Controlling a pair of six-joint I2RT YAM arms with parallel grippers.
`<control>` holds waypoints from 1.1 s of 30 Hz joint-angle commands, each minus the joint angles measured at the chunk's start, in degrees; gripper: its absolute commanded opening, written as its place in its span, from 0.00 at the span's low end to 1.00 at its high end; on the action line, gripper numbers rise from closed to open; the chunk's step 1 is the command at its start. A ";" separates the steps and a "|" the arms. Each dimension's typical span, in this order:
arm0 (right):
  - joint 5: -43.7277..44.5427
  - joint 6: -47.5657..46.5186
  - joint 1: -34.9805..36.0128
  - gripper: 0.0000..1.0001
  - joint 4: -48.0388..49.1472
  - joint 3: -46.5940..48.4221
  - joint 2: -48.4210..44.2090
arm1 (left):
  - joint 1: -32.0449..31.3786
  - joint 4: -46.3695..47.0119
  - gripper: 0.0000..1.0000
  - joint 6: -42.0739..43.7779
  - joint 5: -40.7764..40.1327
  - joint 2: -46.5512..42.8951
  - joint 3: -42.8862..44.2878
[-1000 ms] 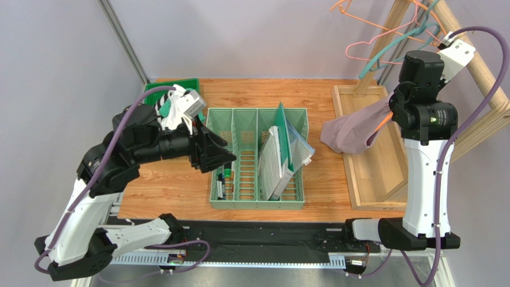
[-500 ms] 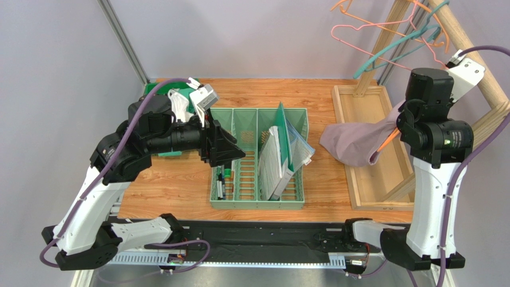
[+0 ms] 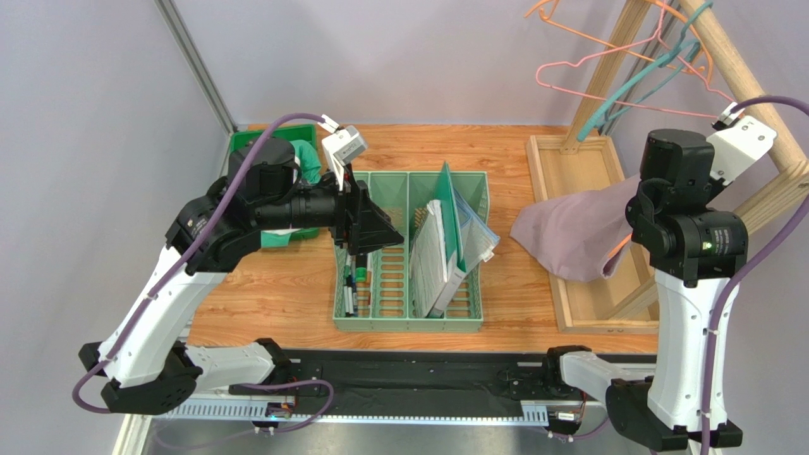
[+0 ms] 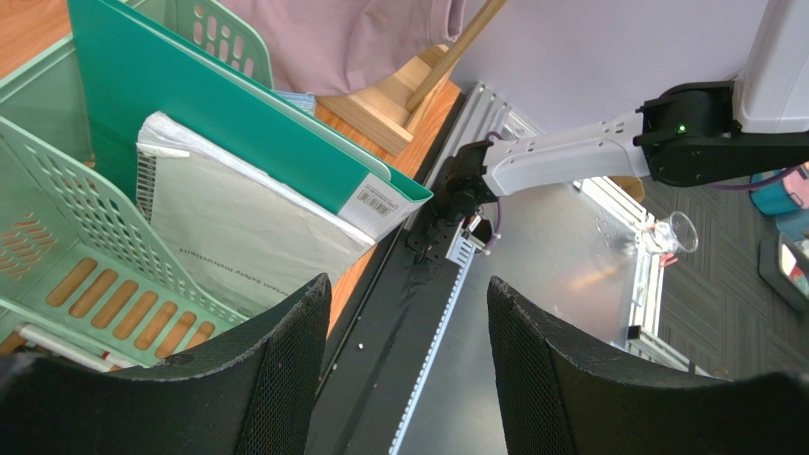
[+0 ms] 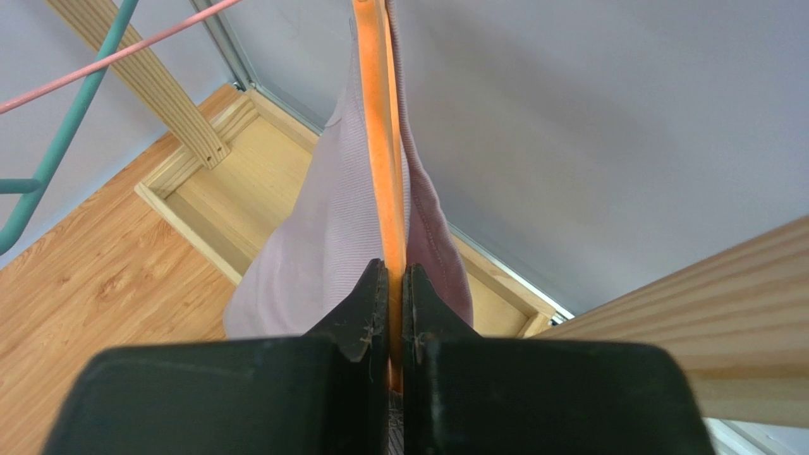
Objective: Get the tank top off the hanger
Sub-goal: Pick up the hanger from the clothesline.
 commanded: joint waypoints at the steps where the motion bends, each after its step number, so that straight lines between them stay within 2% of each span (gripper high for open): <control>1: 3.21 4.31 -0.32 0.00 -3.04 -4.00 -3.11 | 0.37 1.98 0.66 -1.29 0.84 -0.97 1.29; 6: 1.01 0.62 -0.32 0.00 0.82 -6.82 -7.94 | 0.37 3.82 0.66 -2.61 0.67 -2.03 -1.00; 10: -1.97 -0.96 -0.32 0.00 -0.93 -3.05 -7.69 | 0.54 4.53 0.66 -3.40 1.02 -2.12 -1.79; 13: -9.70 -0.97 -0.32 0.00 -1.98 -1.20 -8.56 | 0.54 4.53 0.66 -3.75 1.37 -1.86 -1.62; 14: -14.67 -1.31 -0.32 0.00 -1.90 -1.02 -8.83 | 0.63 4.53 0.66 -3.93 1.37 -1.94 -1.53; 17: -24.52 -3.32 -0.32 0.00 1.25 -2.50 -11.37 | 0.72 4.88 0.66 -4.45 1.55 -1.94 -1.97; 20: -28.51 -5.26 -0.32 0.00 3.29 -2.52 -11.91 | 0.72 5.58 0.66 -5.33 2.16 -2.12 -2.84; 25: -26.42 -4.39 -0.32 0.00 -0.76 4.85 -9.62 | 0.72 5.85 0.65 -6.12 2.43 -2.64 -3.64; 29: -21.33 -6.58 -0.23 0.00 5.04 2.41 -11.82 | 0.63 7.16 0.65 -7.17 2.60 -3.26 -5.21; 33: -17.46 -10.10 -0.23 0.00 7.32 4.86 -7.53 | 0.72 8.22 0.65 -8.23 3.39 -3.09 -5.57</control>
